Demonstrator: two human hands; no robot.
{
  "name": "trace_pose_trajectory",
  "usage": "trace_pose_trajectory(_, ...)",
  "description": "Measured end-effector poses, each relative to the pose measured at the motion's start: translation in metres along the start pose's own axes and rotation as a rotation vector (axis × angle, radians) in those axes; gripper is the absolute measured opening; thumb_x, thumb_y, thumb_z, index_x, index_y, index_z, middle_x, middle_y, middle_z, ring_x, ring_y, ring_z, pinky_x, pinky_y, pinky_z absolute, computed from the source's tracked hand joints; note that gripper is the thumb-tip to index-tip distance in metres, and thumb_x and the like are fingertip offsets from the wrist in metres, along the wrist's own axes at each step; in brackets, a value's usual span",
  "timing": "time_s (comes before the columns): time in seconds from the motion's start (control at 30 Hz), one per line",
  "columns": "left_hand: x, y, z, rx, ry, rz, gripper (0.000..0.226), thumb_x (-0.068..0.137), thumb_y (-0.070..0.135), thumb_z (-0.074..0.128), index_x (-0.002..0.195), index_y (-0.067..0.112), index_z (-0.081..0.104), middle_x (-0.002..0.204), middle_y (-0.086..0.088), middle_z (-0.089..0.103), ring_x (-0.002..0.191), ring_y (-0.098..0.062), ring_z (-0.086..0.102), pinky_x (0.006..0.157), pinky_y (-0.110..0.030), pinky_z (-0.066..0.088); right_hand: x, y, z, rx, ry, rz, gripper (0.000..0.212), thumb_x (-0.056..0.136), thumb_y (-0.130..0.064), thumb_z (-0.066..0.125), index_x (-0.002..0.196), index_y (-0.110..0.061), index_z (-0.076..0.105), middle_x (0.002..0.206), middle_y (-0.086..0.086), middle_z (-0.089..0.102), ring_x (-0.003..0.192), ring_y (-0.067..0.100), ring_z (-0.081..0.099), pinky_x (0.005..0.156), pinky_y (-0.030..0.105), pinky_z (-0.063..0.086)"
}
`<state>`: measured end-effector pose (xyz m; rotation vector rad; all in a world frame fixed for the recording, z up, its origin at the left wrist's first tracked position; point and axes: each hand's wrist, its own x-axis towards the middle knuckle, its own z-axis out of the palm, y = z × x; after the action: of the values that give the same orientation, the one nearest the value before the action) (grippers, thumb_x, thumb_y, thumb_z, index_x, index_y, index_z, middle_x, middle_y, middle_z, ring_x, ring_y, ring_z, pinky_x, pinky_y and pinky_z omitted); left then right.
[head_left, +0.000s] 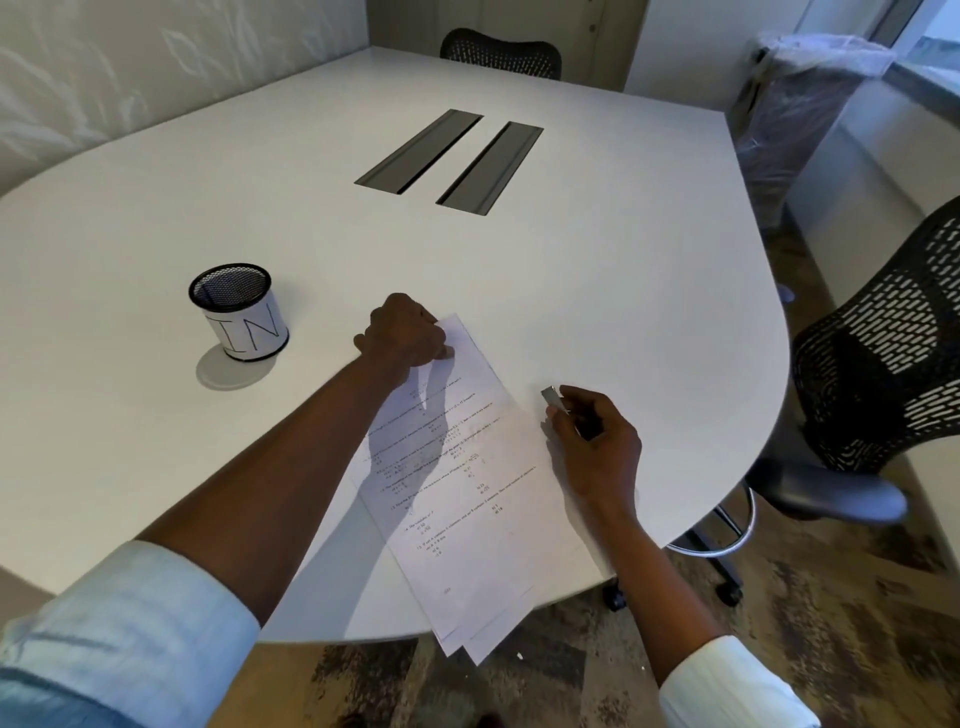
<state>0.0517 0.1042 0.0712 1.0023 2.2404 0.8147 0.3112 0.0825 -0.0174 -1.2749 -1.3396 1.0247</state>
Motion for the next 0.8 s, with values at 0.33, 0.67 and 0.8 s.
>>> trace_pose_trajectory(0.33, -0.02, -0.003, -0.034, -0.235, -0.078, 0.185, 0.018, 0.089, 0.004, 0.087, 0.089, 0.014, 0.073, 0.103, -0.015, 0.076, 0.096, -0.028, 0.067, 0.092, -0.04, 0.059, 0.015, -0.009, -0.014, 0.312, -0.099, 0.069, 0.015, 0.106, -0.025, 0.068, 0.116, -0.027, 0.08, 0.103, 0.005, 0.081, 0.087, 0.019, 0.075, 0.069, 0.032, 0.059)
trace_pose_trajectory(0.67, -0.041, 0.009, -0.069, -0.404, -0.119, 0.377, 0.013, 0.093, 0.0, 0.081, 0.102, 0.008, 0.077, 0.092, -0.005, 0.08, 0.077, -0.016, 0.076, 0.077, -0.033, 0.064, 0.036, -0.078, -0.002, -0.279, -0.175, -0.419, 0.02, 0.079, -0.033, 0.096, 0.095, -0.027, 0.086, 0.105, -0.004, 0.075, 0.102, 0.01, 0.075, 0.088, 0.029, 0.057)
trace_pose_trajectory(0.8, -0.041, 0.007, -0.074, -0.465, -0.052, 0.424, 0.012, 0.092, 0.003, 0.083, 0.1, 0.009, 0.077, 0.095, -0.007, 0.082, 0.08, -0.019, 0.076, 0.081, -0.04, 0.063, 0.042, -0.108, 0.001, -0.408, -0.177, -0.568, 0.016, 0.081, -0.03, 0.095, 0.091, -0.022, 0.085, 0.098, -0.001, 0.071, 0.09, 0.018, 0.071, 0.079, 0.039, 0.058)
